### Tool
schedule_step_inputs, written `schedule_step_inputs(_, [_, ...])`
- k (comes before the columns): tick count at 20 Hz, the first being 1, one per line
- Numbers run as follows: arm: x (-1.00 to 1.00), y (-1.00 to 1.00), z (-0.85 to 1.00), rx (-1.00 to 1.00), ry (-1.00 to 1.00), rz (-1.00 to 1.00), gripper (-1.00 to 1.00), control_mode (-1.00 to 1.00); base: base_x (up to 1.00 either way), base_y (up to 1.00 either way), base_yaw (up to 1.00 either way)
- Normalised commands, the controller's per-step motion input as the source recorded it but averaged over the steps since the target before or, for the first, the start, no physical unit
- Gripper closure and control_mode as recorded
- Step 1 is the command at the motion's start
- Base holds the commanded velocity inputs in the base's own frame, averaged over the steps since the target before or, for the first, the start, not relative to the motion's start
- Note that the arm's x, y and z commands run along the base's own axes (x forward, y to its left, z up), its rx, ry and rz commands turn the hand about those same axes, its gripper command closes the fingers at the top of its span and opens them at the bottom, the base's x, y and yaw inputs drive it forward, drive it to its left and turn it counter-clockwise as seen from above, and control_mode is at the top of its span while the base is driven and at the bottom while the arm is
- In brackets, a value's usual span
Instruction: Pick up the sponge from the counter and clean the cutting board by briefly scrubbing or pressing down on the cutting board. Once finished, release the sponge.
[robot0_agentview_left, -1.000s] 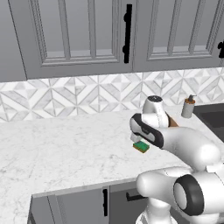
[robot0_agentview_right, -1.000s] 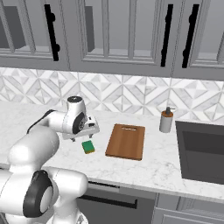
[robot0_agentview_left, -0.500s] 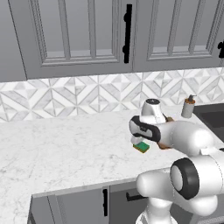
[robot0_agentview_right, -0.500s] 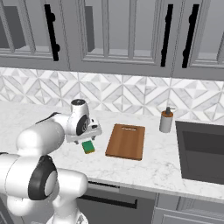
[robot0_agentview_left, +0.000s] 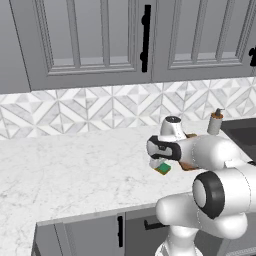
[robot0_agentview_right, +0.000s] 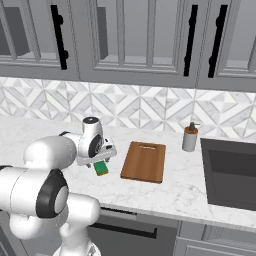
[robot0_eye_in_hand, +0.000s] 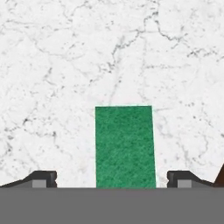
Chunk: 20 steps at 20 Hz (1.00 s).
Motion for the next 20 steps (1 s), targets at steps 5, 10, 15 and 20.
schedule_step_inputs(5, [0.01, 0.0, -0.2, 0.0, 0.0, 0.02, -1.0, -1.0, 0.0, 0.0, 0.0])
schedule_step_inputs(10, [0.22, -0.02, -0.17, 0.0, 0.04, 0.0, -1.0, -1.0, 0.0, 0.0, 0.0])
schedule_step_inputs(15, [0.29, -0.01, -0.05, 0.0, 0.05, 0.0, -1.0, -1.0, 0.0, 0.0, 0.0])
schedule_step_inputs(20, [0.16, 0.0, -0.19, 0.0, 0.08, 0.0, -1.0, -1.0, 0.0, 0.0, 0.0])
